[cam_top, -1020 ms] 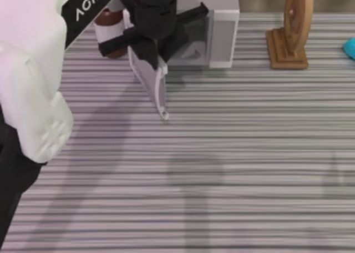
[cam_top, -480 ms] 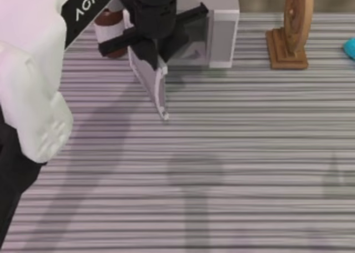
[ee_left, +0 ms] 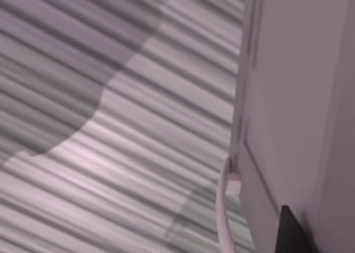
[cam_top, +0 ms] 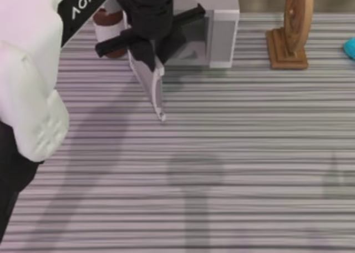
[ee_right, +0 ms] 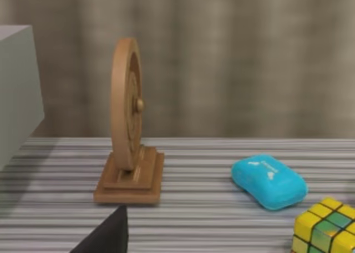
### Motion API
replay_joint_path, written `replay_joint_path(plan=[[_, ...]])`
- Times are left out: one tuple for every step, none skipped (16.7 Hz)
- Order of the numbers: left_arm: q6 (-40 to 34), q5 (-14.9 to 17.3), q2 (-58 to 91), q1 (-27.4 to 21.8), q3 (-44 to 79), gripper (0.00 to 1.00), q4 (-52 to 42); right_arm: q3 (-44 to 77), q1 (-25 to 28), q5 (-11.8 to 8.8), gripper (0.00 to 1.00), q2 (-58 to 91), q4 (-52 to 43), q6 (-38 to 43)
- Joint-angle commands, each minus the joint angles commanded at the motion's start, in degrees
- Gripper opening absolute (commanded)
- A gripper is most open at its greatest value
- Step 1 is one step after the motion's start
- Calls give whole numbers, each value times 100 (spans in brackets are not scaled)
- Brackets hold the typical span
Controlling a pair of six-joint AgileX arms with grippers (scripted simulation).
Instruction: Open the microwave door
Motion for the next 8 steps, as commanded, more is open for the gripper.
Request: replay_joint_path(plan=[[46,53,-47,39,-68,0,8,0,0,0,100,0,0,0],[97,112,-95,83,-144,0,14,0,0,0,100,0,0,0],[149,174,-141,129,-224,0,16,0,0,0,100,0,0,0],[199,233,-183,173,-304,0,15,0,0,0,100,0,0,0],[244,287,-218,214,-379,0,11,0,0,0,100,0,0,0],[281,332,-245,248,-443,0,7,0,0,0,100,0,0,0],[307,364,-264,272,-488,0,4,0,0,0,100,0,0,0],[320,380,-273,284,-509,0,1,0,0,0,100,0,0,0]])
